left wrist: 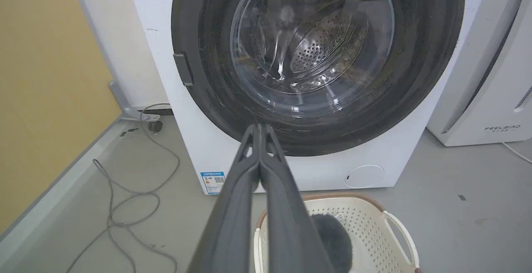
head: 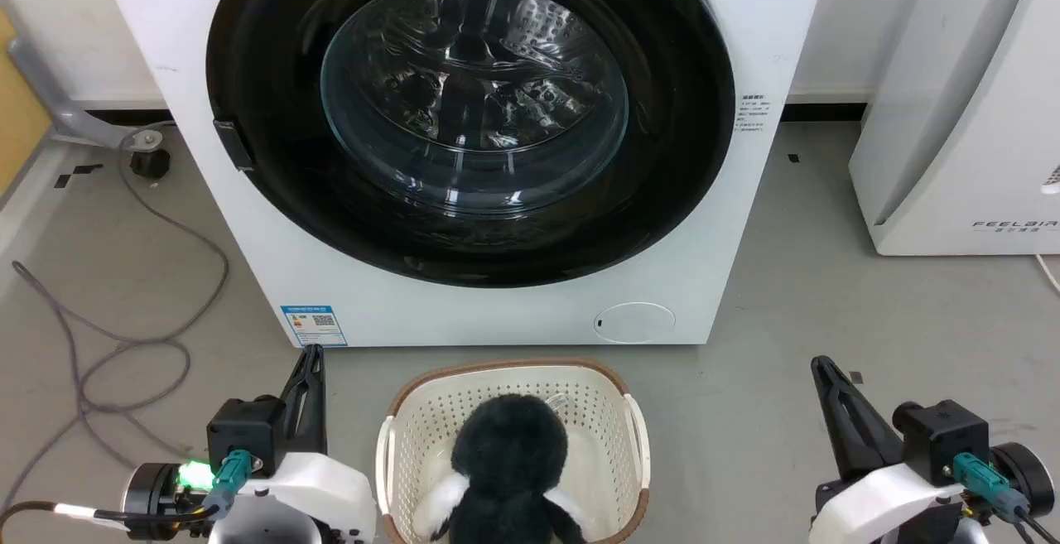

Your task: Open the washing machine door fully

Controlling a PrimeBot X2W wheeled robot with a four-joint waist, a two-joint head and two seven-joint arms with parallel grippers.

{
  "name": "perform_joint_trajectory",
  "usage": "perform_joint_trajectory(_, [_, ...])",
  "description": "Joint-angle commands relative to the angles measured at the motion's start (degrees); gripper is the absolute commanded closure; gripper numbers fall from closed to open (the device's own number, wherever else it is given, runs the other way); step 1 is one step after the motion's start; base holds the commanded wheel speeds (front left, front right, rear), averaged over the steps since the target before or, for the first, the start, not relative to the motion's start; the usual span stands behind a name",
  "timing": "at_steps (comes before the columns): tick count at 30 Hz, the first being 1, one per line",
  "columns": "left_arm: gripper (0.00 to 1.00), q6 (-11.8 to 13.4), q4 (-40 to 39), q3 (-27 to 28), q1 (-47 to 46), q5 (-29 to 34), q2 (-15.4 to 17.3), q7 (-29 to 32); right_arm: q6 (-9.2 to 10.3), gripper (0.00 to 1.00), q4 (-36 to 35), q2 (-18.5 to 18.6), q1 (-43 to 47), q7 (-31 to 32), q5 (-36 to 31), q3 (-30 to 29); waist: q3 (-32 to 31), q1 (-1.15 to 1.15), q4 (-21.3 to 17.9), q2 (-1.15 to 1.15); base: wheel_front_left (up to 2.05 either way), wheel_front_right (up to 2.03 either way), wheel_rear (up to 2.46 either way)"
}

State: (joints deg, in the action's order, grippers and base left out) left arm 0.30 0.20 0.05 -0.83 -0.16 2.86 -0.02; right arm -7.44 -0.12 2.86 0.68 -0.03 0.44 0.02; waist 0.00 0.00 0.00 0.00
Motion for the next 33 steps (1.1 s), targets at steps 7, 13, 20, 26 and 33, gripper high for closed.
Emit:
perform_joint_trajectory(7, [1.00,-0.3,-0.2,0.0,0.8,0.2,0.0,0.0,-0.05,1.00,0.1,0.0,-0.7,0.0,-0.4,0.0,0.0,0.00,0.0,0.00,0.00,0.00,0.00])
perform_joint_trajectory(13, [1.00,-0.3,-0.2,0.0,0.8,0.2,0.0,0.0,-0.05,1.00,0.1,0.0,-0.7,0.0,-0.4,0.0,0.0,0.00,0.0,0.00,0.00,0.00,0.00])
perform_joint_trajectory(20, [1.00,-0.3,-0.2,0.0,0.8,0.2,0.0,0.0,-0.05,1.00,0.1,0.0,-0.7,0.0,-0.4,0.0,0.0,0.00,0.0,0.00,0.00,0.00,0.00])
perform_joint_trajectory(26, [0.00,0.1,0.1,0.0,0.0,0.0,0.0,-0.1,0.00,0.00,0.0,0.0,0.0,-0.1,0.2,0.0,0.0,0.00,0.0,0.00,0.00,0.00,0.00])
perform_joint_trajectory(33, [0.00,0.9,0.1,-0.3,0.0,-0.3,0.0,-1.1,0.00,0.00,-0.9,0.0,0.1,-1.1,2.1,-0.4,0.1,0.00,0.0,0.00,0.00,0.00,0.00])
